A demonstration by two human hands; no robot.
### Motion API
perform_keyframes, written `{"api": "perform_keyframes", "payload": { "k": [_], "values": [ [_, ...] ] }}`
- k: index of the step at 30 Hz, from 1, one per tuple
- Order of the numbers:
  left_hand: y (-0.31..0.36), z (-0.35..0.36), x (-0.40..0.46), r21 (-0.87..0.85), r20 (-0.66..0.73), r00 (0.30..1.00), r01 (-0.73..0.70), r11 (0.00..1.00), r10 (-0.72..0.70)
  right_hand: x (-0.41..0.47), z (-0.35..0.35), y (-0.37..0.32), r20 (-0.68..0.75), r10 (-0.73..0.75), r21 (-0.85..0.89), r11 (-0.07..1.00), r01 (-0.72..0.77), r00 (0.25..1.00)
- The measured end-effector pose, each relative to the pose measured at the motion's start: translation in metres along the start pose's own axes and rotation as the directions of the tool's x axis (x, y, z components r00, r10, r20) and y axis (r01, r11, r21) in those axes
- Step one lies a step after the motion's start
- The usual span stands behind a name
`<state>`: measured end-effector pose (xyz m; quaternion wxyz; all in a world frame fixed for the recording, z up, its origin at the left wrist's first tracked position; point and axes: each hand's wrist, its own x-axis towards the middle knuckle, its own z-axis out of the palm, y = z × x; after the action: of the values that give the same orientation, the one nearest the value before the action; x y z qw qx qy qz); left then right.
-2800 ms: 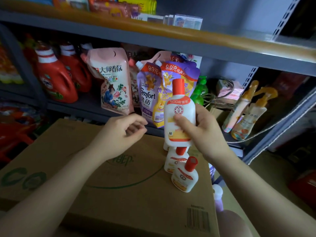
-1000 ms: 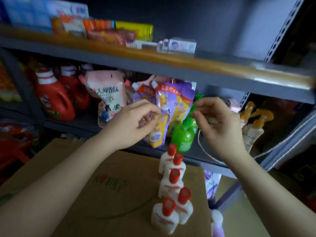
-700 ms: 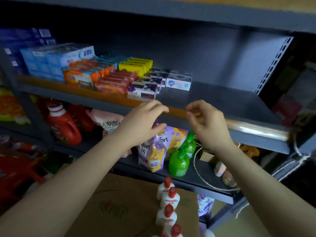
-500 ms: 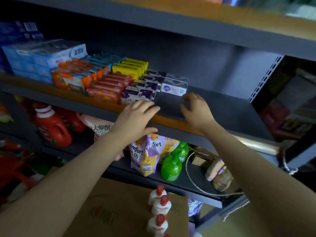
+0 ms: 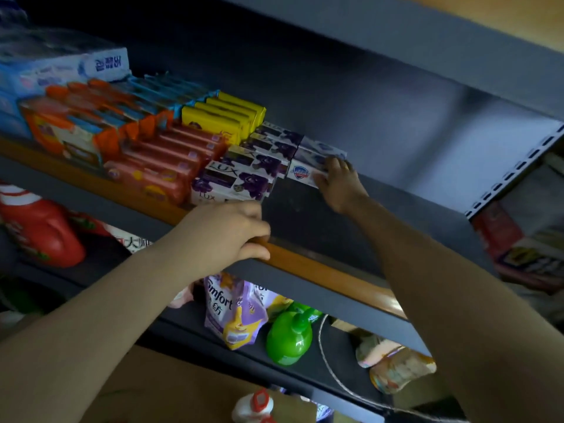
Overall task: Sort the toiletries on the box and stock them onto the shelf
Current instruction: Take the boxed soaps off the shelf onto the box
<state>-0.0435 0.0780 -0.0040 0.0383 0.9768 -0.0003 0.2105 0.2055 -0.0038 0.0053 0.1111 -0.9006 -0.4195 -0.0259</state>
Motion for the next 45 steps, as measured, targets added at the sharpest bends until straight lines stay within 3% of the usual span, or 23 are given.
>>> {"api": "perform_keyframes", "payload": {
  "k": [7,11,14,15,16,18,20,21,22,24,26,28,31,33,37,40,42,45],
  "values": [
    [0.006,0.003,-0.01,0.039,-0.049,0.999,0.014,0.999,-0.012,-0.042,-0.02,-0.009,0.012,-0.023,-0.159,0.987,0.025,1.0],
    [0.019,0.004,-0.022,0.051,-0.118,0.991,0.062,0.997,-0.055,-0.072,-0.028,-0.011,0.146,0.068,0.294,0.95,-0.109,0.987],
    [0.037,-0.012,-0.034,-0.218,-0.112,0.951,0.258,0.941,-0.287,-0.095,-0.048,-0.017,0.046,0.058,0.375,0.924,-0.071,0.997],
    [0.045,-0.021,-0.037,-0.396,-0.086,0.905,0.353,0.848,-0.417,-0.109,-0.057,-0.021,-0.012,0.026,0.415,0.91,-0.019,1.0],
    [0.054,-0.031,-0.04,-0.588,-0.021,0.842,0.426,0.688,-0.539,-0.127,-0.064,-0.026,-0.058,-0.004,0.468,0.883,0.03,0.998],
    [0.065,-0.048,-0.043,-0.844,0.165,0.733,0.452,0.29,-0.66,-0.166,-0.078,-0.037,-0.121,-0.062,0.574,0.81,0.121,0.991],
    [0.073,-0.062,-0.046,-0.918,0.339,0.695,0.393,-0.061,-0.634,-0.198,-0.084,-0.048,-0.166,-0.132,0.617,0.759,0.207,0.977],
    [0.077,-0.067,-0.05,-0.917,0.386,0.698,0.36,-0.171,-0.603,-0.211,-0.083,-0.054,-0.199,-0.171,0.606,0.752,0.258,0.965],
    [0.082,-0.073,-0.053,-0.913,0.404,0.709,0.355,-0.203,-0.577,-0.222,-0.08,-0.06,-0.246,-0.201,0.579,0.754,0.31,0.948],
    [0.093,-0.084,-0.061,-0.903,0.416,0.741,0.403,-0.146,-0.528,-0.238,-0.072,-0.07,-0.329,-0.253,0.497,0.773,0.394,0.91],
    [0.101,-0.092,-0.072,-0.884,0.406,0.754,0.467,-0.014,-0.516,-0.25,-0.065,-0.079,-0.358,-0.31,0.396,0.803,0.444,0.881],
    [0.101,-0.096,-0.085,-0.841,0.295,0.799,0.478,0.255,-0.524,-0.259,-0.06,-0.086,-0.297,-0.335,0.387,0.814,0.433,0.894],
    [0.094,-0.099,-0.103,-0.547,0.016,0.926,0.324,0.772,-0.378,-0.269,-0.064,-0.098,-0.029,-0.193,0.606,0.777,0.171,0.981],
    [0.091,-0.101,-0.115,-0.358,-0.049,0.97,0.206,0.911,-0.238,-0.274,-0.065,-0.105,0.098,-0.177,0.644,0.762,0.074,0.979],
    [0.089,-0.109,-0.123,-0.341,-0.105,0.976,0.145,0.929,-0.191,-0.279,-0.06,-0.12,0.099,-0.136,0.685,0.728,0.031,0.986],
    [0.083,-0.116,-0.129,-0.465,-0.072,0.949,0.239,0.853,-0.306,-0.279,-0.067,-0.128,0.13,-0.045,0.754,0.653,-0.069,0.991],
    [0.079,-0.12,-0.135,-0.572,-0.007,0.898,0.357,0.739,-0.44,-0.281,-0.077,-0.132,0.113,-0.039,0.767,0.639,-0.062,0.993],
    [0.075,-0.123,-0.142,-0.757,0.182,0.831,0.46,0.464,-0.526,-0.282,-0.091,-0.141,0.112,-0.085,0.764,0.645,-0.031,0.99]
  ]
}}
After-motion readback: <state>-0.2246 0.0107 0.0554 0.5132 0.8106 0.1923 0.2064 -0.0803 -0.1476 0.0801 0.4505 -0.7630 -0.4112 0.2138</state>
